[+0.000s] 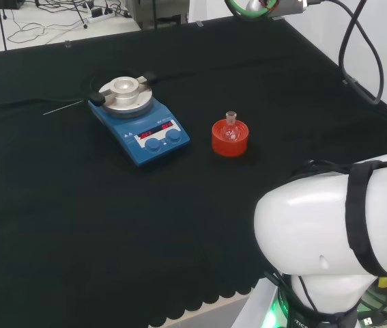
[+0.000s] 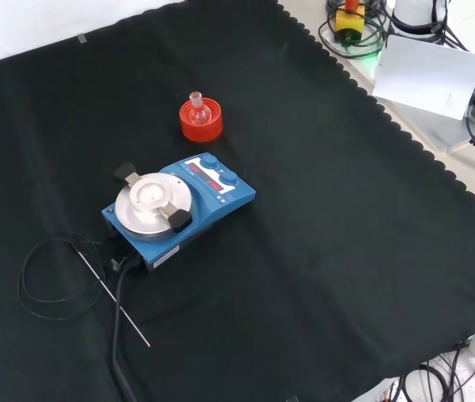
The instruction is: Pick up the round-bottom flask.
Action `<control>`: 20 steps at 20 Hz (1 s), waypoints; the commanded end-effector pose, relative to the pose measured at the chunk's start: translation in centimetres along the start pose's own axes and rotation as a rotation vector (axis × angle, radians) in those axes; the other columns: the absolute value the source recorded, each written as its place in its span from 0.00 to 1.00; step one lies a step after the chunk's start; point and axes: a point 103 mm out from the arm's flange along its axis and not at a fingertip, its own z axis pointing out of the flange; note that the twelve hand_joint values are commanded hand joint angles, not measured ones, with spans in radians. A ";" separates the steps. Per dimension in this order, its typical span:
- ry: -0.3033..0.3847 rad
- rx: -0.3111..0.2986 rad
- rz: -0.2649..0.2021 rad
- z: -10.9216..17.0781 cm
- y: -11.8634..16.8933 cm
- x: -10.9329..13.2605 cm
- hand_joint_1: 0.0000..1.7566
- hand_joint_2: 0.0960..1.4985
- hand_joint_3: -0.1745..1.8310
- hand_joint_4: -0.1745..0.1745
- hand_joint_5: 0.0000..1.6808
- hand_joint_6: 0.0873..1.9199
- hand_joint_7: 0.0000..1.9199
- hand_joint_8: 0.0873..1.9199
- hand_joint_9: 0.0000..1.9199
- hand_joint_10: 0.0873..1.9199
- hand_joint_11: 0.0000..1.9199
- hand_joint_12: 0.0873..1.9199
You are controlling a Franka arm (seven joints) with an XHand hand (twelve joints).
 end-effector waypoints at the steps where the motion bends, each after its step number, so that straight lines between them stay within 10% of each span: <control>1: -0.008 -0.010 0.002 0.0 0.0 0.0 0.05 0.85 0.24 0.54 0.17 0.14 0.03 0.25 0.10 0.31 0.00 0.66; 9: 0.008 -0.006 0.015 0.2 0.3 -0.4 0.04 0.87 0.23 0.55 0.19 0.07 0.03 0.23 0.10 0.30 0.00 0.65; 20: 0.042 0.074 0.112 4.9 3.6 -6.8 0.05 0.87 0.22 0.55 0.20 0.06 0.03 0.22 0.10 0.30 0.00 0.66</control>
